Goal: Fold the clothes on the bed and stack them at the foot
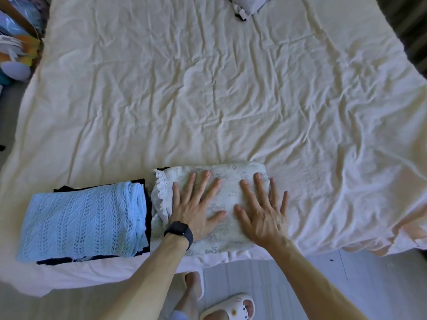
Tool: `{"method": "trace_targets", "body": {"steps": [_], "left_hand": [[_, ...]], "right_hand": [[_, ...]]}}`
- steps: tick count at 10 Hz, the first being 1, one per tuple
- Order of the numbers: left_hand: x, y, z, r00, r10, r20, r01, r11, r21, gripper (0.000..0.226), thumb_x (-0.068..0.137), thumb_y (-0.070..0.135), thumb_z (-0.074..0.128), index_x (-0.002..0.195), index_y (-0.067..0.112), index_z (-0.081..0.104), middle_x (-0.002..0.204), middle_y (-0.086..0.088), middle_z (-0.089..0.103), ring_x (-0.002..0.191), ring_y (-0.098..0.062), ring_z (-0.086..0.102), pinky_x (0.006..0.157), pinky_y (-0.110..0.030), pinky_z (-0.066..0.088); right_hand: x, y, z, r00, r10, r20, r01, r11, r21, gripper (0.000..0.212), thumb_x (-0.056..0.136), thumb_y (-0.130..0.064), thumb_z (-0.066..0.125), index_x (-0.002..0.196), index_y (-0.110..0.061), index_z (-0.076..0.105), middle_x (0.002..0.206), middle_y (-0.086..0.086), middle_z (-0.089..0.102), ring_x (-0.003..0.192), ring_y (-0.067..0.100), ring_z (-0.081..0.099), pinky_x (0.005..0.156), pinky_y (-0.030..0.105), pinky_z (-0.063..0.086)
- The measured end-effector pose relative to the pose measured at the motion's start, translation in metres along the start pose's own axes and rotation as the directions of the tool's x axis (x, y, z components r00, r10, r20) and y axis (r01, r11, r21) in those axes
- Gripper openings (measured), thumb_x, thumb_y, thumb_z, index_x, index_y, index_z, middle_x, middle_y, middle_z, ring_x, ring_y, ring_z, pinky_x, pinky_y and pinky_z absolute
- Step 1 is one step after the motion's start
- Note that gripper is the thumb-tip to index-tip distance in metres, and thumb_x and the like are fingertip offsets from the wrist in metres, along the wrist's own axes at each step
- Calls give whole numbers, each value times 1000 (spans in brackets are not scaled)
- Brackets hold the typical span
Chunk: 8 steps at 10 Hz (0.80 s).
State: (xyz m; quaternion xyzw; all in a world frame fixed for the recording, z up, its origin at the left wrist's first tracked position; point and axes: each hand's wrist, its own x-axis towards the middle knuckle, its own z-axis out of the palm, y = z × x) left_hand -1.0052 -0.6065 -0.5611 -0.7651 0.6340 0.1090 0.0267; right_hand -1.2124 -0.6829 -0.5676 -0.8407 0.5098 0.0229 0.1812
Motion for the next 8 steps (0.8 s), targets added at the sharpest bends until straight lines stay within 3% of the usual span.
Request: {"method": "trace_targets", "body": {"steps": [1,2,3,4,6,7,8], "left_hand": [[-8,-7,-16,994,-73,-80,74,997,17,75,95,72,25,160,36,12,168,-6,10,155,-28,8,120,-65,1],[-16,-23,-22,988,-143,-62,143,990,-1,71,96,72,24,159,43,8,168,-6,10,154,-37,6,121,-63,3],[-14,-32,-12,986,-169,-10,168,985,-42,75,93,79,21,158,47,-1,169,-1,-1,154,-38,-1,120,-65,7],[-8,-36,5,988,-151,18,152,987,-57,78,90,83,15,157,48,-3,169,1,-9,154,-37,-5,119,-67,5],[-1,-40,36,991,-134,8,134,991,-12,80,89,84,20,157,47,0,169,-1,-8,154,-36,-2,118,-67,2],[2,-38,27,989,-140,51,139,990,18,79,89,84,15,157,47,-4,169,-1,-8,154,-36,-4,118,-68,3],[-4,-31,13,983,-152,101,151,988,13,78,88,84,5,155,48,-14,168,0,-14,153,-36,-11,119,-67,-1]], "right_hand": [[1,-15,-16,978,-36,-207,32,999,-26,68,83,-47,50,145,-19,48,170,6,13,158,33,-1,121,62,-3],[12,-32,-26,956,-166,-241,159,986,-49,70,82,-41,49,149,-22,46,170,6,14,157,37,2,122,61,-3],[24,-35,-22,976,-194,-97,187,980,-71,67,98,-61,34,161,-45,16,172,-3,1,158,32,-4,122,63,1],[31,-23,-3,992,-125,-4,125,991,-57,68,98,-72,23,160,-49,5,171,-9,-9,157,27,-11,123,62,1],[37,-12,30,991,-130,-9,130,991,-25,69,98,-73,20,161,-46,13,172,-7,-2,158,30,-7,122,57,2],[38,-21,17,994,-94,53,95,995,-15,68,97,-73,21,160,-49,9,171,-9,-7,157,27,-12,122,60,4],[40,-31,-27,980,-81,183,80,997,16,67,97,-68,35,158,-53,11,171,-12,-5,157,23,-13,123,62,3]]}}
